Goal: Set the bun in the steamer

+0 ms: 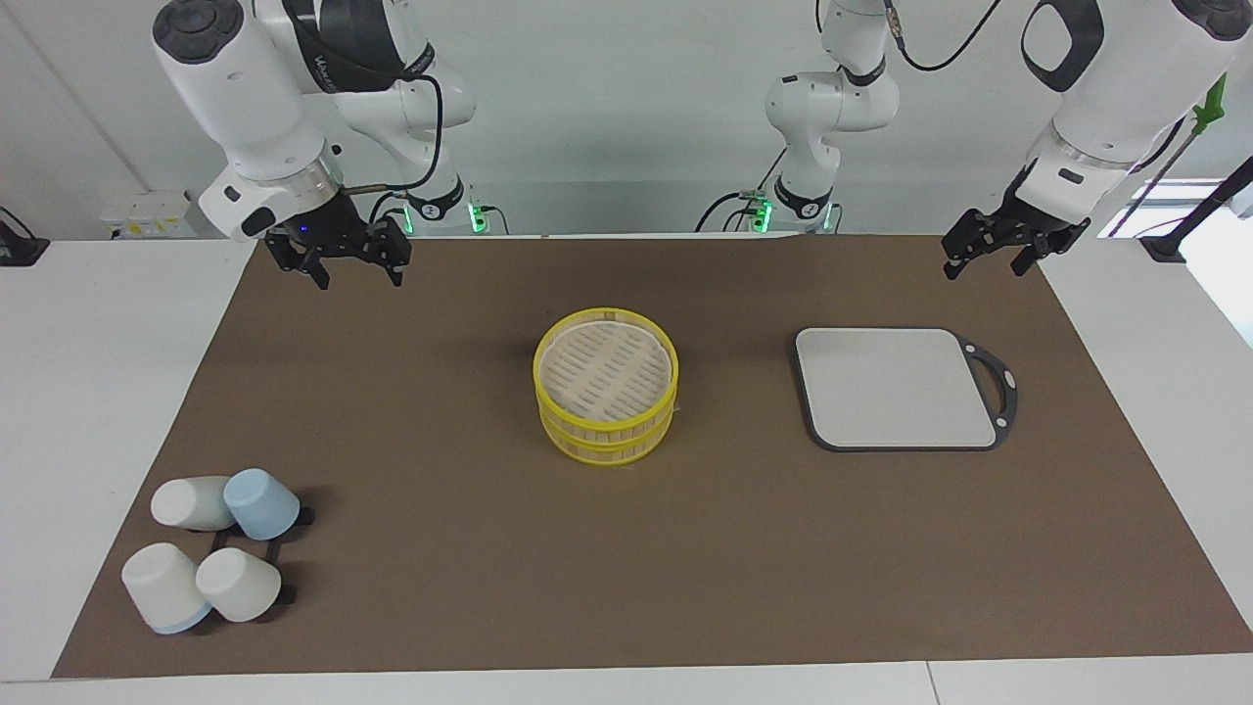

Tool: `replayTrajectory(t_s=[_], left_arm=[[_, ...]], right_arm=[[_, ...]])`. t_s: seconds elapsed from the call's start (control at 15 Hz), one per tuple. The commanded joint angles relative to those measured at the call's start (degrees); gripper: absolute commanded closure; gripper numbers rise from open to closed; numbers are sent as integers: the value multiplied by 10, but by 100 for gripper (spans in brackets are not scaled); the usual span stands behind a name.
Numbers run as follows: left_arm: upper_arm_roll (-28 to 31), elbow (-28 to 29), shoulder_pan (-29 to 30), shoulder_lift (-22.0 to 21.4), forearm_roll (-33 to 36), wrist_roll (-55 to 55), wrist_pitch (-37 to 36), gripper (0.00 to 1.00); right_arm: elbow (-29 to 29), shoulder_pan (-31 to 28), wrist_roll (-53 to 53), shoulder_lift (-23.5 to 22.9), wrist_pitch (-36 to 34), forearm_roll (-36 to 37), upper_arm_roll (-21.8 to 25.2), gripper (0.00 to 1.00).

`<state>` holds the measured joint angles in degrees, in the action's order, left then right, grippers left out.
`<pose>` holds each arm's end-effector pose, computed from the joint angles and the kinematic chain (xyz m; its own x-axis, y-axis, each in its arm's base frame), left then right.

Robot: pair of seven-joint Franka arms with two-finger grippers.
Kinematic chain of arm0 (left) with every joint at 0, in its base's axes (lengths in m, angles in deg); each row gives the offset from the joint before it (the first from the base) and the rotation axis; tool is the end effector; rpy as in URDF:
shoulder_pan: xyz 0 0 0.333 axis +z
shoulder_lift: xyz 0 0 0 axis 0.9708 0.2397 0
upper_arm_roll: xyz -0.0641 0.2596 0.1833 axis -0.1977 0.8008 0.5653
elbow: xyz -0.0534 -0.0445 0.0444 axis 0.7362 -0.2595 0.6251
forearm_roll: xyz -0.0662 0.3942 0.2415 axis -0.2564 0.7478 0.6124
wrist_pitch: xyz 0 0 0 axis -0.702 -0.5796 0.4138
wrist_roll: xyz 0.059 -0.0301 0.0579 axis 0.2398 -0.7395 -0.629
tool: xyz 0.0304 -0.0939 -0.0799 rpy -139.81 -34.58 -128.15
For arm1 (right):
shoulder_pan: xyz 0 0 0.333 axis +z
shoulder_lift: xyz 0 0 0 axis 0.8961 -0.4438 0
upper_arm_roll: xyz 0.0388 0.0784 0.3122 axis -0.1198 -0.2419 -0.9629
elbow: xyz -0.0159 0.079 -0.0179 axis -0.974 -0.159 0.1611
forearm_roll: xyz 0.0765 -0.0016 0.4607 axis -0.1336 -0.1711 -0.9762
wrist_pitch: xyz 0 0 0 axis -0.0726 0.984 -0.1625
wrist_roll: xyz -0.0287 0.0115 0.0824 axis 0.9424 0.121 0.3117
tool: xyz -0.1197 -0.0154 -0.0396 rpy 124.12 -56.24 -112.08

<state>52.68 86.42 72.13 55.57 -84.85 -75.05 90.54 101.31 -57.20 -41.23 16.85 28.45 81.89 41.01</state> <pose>0.6265 -0.0089 0.5954 0.9989 -0.0146 -0.0447 -0.0138 -0.9997 0.0183 0.6193 0.0260 0.5604 0.9971 -0.0066 -0.0758 -0.0087 -0.9996 -0.0275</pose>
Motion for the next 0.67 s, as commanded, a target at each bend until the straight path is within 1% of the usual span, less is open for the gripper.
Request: replayTrajectory(t_s=[0.0,0.6], left_arm=[[-3,2,6,-8,-6,11,-10,0],[-3,1,6,-8,-6,9,-9,0]], right_arm=[[0,-23,20,2,5,0,10,0],[-2,-19,18,0,5,5,10,0]])
